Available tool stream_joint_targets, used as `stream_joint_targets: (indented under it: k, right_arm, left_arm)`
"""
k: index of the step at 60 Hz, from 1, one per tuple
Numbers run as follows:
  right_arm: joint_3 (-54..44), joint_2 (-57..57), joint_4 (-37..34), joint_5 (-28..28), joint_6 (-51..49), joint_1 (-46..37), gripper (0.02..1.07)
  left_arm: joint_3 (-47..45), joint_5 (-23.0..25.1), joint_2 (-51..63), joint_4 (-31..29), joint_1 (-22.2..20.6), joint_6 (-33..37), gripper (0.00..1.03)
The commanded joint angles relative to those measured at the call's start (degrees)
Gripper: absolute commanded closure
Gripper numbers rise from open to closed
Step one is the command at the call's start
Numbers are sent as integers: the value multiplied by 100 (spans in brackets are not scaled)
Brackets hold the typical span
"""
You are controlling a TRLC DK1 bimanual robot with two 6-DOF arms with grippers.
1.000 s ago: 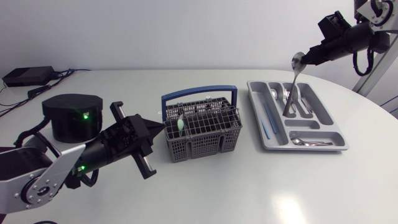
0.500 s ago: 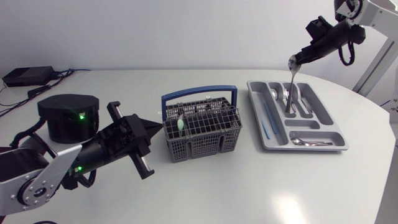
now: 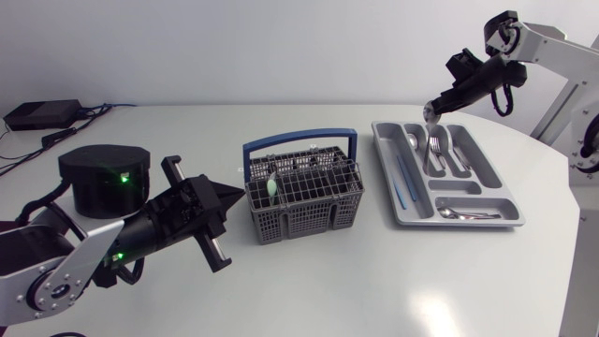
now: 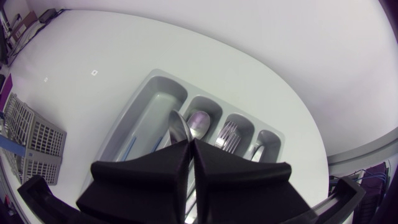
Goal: Unload the cutlery basket into the drawer organizer.
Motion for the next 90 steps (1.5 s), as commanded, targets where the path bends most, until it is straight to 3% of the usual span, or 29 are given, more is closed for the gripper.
stream_joint_targets:
  k: [1,40,47,57,62,67,90]
  right_arm:
    - [-224,316,194,70,88,77,101]
    - [-172,1353,950,580,509,103,100]
    - [-145,1423,1029,685,589,103,85]
    - [-295,1195,1056,668,632,139,50]
    - [-822,729,1346,659,624,191,36]
    - [-1657,26,1812,668,589,270,31]
    - [-5542,-3296,3200,334,545,1264,32]
  left_arm:
    - [-160,-5,-114,-43,2,101,82]
    - [-213,-13,-228,-96,-7,66,82]
    - [-222,-13,-255,-96,-7,57,82]
    - [-240,-13,-316,-131,-7,39,82]
    - [-248,-13,-325,-140,-7,39,82]
    - [-257,-13,-325,-140,2,39,82]
    - [-275,-13,-184,1,-59,4,82]
